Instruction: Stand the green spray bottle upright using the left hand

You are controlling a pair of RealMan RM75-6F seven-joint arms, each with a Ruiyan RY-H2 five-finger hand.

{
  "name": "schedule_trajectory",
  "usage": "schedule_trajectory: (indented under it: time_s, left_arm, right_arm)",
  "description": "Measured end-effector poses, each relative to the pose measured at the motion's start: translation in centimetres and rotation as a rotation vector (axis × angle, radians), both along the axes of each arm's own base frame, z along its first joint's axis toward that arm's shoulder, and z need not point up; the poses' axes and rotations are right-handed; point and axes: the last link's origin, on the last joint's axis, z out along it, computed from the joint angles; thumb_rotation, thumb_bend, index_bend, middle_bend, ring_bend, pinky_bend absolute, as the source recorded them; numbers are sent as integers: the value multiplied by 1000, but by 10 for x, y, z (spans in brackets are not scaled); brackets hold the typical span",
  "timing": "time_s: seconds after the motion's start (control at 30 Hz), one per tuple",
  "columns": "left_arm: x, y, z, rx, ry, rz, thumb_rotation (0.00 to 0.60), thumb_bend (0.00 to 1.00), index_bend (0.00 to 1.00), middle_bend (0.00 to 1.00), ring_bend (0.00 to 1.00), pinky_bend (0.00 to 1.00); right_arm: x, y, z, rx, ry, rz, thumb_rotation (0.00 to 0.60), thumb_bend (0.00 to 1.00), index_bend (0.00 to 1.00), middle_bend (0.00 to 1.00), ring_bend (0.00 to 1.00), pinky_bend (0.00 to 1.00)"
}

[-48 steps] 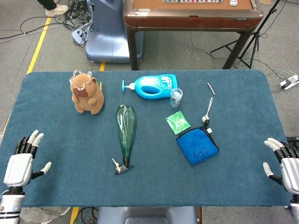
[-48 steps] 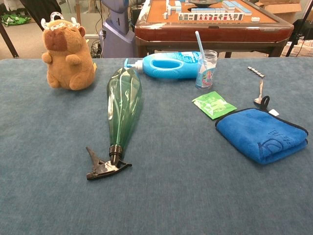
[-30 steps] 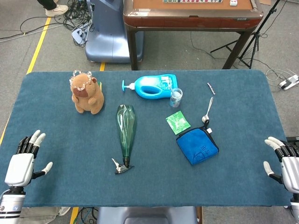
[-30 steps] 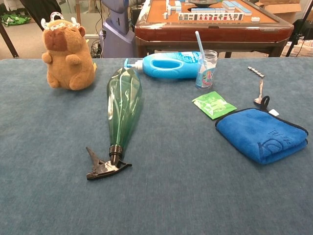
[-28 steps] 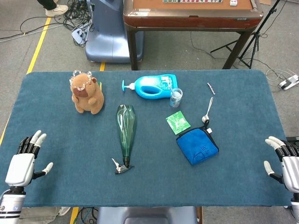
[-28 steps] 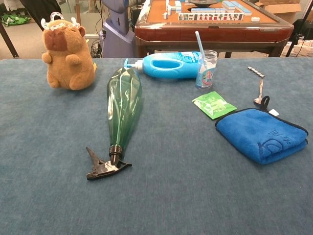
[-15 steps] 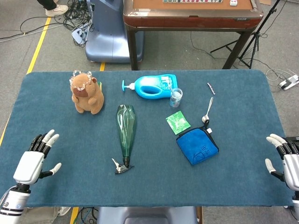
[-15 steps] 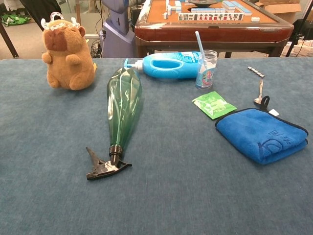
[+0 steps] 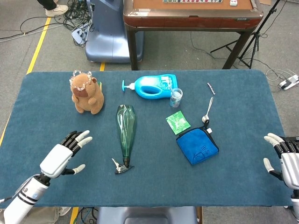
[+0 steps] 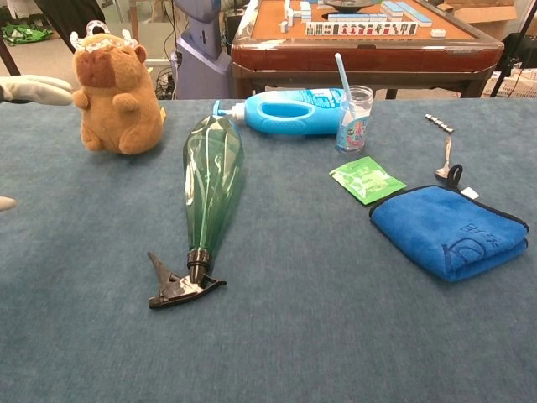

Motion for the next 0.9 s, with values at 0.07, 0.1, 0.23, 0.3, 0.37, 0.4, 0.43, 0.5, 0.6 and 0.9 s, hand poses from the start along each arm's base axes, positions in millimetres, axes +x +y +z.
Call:
schedule_trajectory:
  time_s: [0.07, 0.1, 0.23, 0.3, 0.37, 0.4, 0.43, 0.5, 0.6, 0.9]
  left_arm:
    - [7, 7, -6, -35, 0, -17, 600, 268, 59, 0, 0, 0]
    - [10, 11, -8, -50, -1, -24, 600, 268, 55, 0, 0, 0]
    - [25, 25, -21, -107, -8, -58, 600, 267, 43, 0, 0, 0]
    - [33, 33, -28, -126, -19, -74, 600, 267, 38, 0, 0, 0]
    - [40, 41, -35, -140, -36, -82, 600, 268, 34, 0, 0, 0]
    - [43, 45, -37, -148, -41, -82, 600, 268, 34, 0, 0, 0]
    - [46, 48, -40, -156, -45, -81, 600, 268, 34, 0, 0, 0]
    - [53, 55, -46, -176, -52, -82, 600, 268, 34, 0, 0, 0]
    - [64, 64, -54, -198, -62, -79, 600, 279, 34, 0, 0, 0]
    - [88, 86, -75, -277, -75, -9, 541, 456, 43, 0, 0, 0]
  right_arm:
    - [1, -1, 0, 8, 5, 1, 600, 353, 221, 197, 144, 193]
    - [1, -1, -1, 11, 8, 2, 600, 354, 221, 197, 144, 193]
    - [3, -2, -1, 22, 15, 5, 600, 354, 221, 197, 144, 193]
    - [3, -3, -2, 26, 17, 5, 600, 354, 221, 197, 144, 193]
    - [4, -4, -2, 30, 17, 4, 600, 354, 221, 198, 144, 193]
    - [4, -4, -2, 32, 17, 4, 600, 354, 221, 198, 144, 193]
    - [4, -4, -3, 33, 18, 4, 600, 354, 221, 198, 144, 193]
    - [4, -4, -3, 35, 19, 3, 600, 354, 221, 198, 144, 193]
    - [4, -4, -3, 39, 21, 3, 600, 353, 221, 197, 144, 193]
    - [5, -3, -4, 46, 24, 2, 600, 354, 221, 197, 144, 193]
